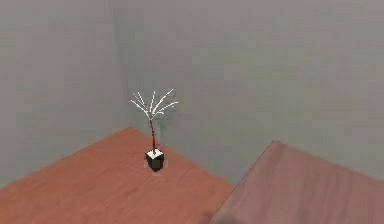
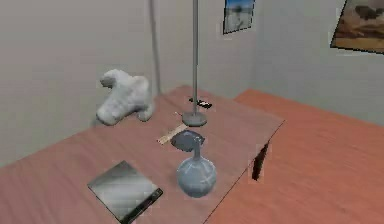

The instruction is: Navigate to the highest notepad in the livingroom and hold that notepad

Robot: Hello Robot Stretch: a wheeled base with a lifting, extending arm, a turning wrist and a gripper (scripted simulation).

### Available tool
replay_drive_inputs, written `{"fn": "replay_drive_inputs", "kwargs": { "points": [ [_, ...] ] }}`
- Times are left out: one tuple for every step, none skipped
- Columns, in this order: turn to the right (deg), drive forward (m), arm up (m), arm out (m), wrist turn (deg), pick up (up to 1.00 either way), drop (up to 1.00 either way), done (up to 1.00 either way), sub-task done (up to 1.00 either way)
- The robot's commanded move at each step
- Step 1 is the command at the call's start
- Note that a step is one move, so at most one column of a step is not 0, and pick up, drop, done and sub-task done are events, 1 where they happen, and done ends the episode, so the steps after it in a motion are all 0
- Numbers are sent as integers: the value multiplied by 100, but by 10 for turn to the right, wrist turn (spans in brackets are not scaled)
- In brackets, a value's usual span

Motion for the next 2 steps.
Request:
{"fn": "replay_drive_inputs", "kwargs": {
  "points": [
    [-180, 0, 0, 0, 0, 0, 0, 0, 0],
    [0, 0, 50, 0, 0, 0, 0, 0, 0]
  ]
}}
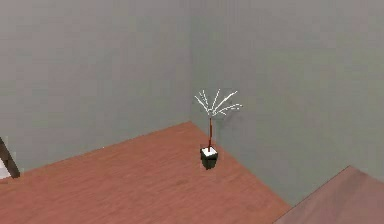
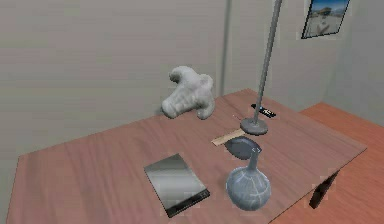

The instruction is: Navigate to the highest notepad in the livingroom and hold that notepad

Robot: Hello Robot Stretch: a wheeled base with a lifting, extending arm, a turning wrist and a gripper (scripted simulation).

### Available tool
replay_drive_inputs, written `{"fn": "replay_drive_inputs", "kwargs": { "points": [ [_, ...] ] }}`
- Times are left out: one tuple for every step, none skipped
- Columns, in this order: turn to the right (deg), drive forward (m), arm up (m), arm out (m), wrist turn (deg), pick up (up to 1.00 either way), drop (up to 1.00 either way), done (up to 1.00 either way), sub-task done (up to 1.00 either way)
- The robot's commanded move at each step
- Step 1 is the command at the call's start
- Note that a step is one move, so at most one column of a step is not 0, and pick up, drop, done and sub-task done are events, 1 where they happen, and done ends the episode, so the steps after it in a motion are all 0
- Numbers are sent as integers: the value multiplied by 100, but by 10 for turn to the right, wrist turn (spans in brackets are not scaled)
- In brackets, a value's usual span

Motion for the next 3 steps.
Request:
{"fn": "replay_drive_inputs", "kwargs": {
  "points": [
    [0, 0, 24, 0, 0, 0, 0, 0, 0],
    [0, 0, 0, 20, 0, 0, 0, 0, 0],
    [0, 0, 0, 0, 450, 0, 0, 0, 0]
  ]
}}
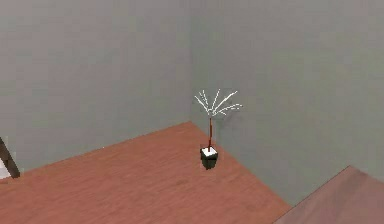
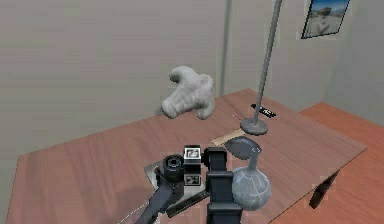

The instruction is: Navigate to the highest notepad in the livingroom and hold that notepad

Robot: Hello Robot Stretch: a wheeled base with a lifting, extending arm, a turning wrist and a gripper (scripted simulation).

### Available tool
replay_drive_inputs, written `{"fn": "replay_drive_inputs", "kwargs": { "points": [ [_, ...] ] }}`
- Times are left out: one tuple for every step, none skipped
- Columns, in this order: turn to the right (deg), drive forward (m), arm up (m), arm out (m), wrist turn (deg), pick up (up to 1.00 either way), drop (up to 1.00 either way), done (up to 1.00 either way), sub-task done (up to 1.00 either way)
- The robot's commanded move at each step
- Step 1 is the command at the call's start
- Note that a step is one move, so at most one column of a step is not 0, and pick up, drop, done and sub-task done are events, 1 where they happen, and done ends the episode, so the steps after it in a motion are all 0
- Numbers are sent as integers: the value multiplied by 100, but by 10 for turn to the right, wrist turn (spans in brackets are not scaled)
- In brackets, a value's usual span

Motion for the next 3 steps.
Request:
{"fn": "replay_drive_inputs", "kwargs": {
  "points": [
    [0, 0, 0, 0, 450, 0, 0, 0, 0],
    [0, 0, 0, 0, 450, 0, 0, 0, 0],
    [0, 0, 0, 0, 270, 0, 0, 0, 0]
  ]
}}
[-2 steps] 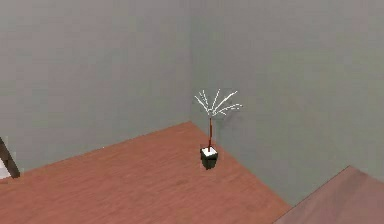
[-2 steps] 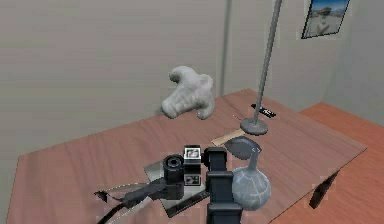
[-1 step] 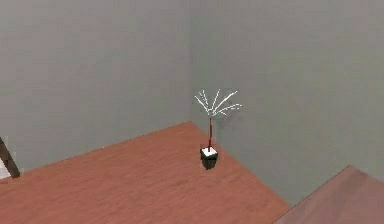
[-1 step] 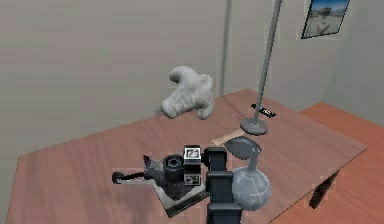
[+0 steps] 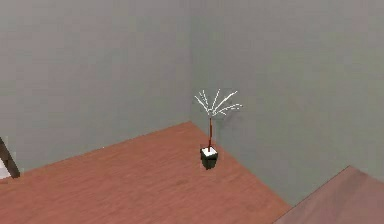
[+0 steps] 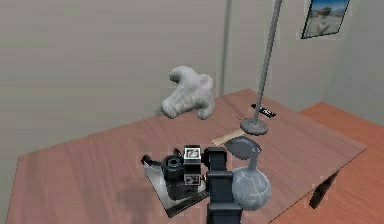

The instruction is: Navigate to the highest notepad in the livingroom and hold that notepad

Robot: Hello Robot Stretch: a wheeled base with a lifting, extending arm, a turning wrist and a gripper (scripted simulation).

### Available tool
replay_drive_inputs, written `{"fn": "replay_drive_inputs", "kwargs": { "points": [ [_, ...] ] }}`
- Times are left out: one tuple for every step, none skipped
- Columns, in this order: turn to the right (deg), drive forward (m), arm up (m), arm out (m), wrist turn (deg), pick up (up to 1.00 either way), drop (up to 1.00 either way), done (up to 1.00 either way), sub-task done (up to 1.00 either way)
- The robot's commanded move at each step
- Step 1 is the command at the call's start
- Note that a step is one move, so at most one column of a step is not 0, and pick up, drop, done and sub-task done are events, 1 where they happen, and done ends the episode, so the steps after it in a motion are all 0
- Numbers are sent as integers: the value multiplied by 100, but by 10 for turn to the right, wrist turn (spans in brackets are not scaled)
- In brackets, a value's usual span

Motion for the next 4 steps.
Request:
{"fn": "replay_drive_inputs", "kwargs": {
  "points": [
    [0, 0, -30, 0, 0, 0, 0, 0, 0],
    [0, 0, 0, 0, 0, 100, 0, 0, 0],
    [0, 0, 10, 0, 0, 0, 0, 0, 0],
    [0, 0, 0, 0, 0, 0, 0, 100, 0]
  ]
}}
